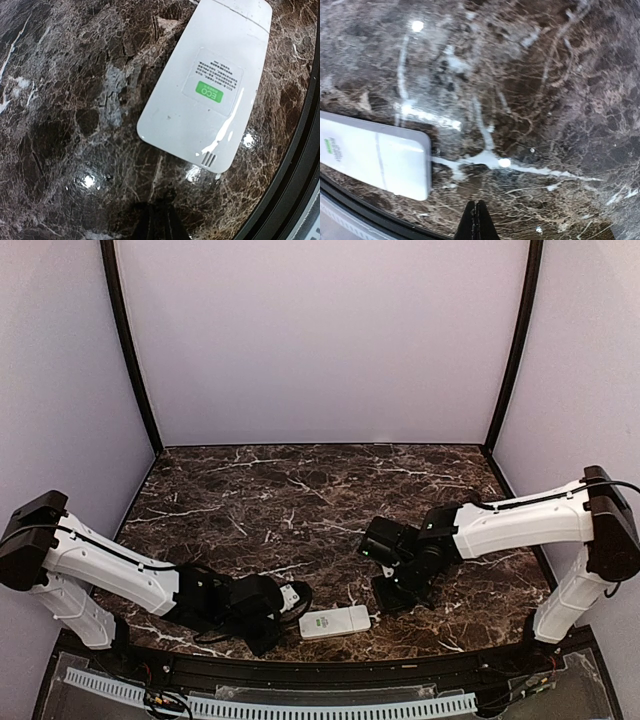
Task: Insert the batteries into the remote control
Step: Press the battery cover on the remote control.
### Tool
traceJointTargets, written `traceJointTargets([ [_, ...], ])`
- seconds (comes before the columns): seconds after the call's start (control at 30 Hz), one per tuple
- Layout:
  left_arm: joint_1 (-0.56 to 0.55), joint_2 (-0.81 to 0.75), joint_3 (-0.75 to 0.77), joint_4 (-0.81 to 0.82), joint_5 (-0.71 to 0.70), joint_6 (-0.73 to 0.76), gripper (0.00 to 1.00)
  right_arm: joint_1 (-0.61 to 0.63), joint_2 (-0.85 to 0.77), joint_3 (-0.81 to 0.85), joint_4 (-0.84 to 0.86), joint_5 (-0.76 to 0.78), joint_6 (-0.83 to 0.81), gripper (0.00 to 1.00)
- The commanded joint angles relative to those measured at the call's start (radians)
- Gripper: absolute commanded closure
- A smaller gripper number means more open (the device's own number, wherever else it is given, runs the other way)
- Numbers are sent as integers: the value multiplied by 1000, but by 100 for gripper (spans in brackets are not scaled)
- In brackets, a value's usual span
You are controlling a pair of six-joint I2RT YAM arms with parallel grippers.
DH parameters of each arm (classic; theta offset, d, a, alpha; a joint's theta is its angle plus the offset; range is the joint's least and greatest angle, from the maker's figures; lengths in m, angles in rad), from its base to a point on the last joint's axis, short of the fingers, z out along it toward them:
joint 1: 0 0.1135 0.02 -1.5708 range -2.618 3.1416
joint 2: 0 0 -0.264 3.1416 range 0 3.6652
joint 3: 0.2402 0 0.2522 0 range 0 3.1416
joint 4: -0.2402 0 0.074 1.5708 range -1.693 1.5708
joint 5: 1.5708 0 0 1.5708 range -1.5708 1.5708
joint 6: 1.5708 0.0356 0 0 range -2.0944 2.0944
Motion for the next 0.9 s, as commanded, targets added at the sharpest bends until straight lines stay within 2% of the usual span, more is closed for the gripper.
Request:
traceJointTargets([
  [0.0,2,32,-4,-30,-1,-6,92,-8,30,-51,-50,50,54,100],
  [0.17,2,55,-2,-18,8,-5,93,6,128,-53,11,20,54,100],
  [0.43,3,56,-7,-9,12,-4,93,51,183,-32,18,11,76,100],
  [0.57,2,96,24,-9,34,15,95,98,249,38,51,-13,81,100],
  [0.7,1,146,83,29,118,45,99,138,344,148,75,-55,69,100],
  [0.87,0,144,91,59,117,46,99,140,334,155,98,-56,74,100],
])
